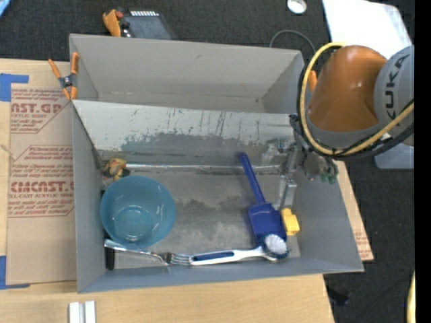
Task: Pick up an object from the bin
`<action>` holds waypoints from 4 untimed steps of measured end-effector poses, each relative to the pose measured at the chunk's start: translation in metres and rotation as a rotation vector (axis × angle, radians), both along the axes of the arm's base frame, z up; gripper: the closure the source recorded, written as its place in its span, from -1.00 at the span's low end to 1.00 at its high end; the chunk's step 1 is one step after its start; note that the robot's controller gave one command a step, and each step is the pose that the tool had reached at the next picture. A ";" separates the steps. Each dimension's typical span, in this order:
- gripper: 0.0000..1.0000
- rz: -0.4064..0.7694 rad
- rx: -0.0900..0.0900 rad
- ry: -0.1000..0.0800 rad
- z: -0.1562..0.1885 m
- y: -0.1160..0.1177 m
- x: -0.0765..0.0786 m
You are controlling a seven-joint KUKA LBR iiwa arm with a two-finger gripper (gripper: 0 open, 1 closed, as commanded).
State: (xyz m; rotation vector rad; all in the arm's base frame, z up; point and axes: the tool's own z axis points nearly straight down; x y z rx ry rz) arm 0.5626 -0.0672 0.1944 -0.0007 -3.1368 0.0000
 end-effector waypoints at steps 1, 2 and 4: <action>-1.00 0.001 -0.001 -0.007 0.005 0.000 0.001; -1.00 0.312 -0.001 -0.012 -0.063 -0.027 -0.007; -1.00 0.370 0.001 -0.008 -0.069 -0.034 -0.017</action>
Offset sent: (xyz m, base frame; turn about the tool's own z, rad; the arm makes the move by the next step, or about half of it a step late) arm -0.0160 -0.0523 -0.1244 -0.5651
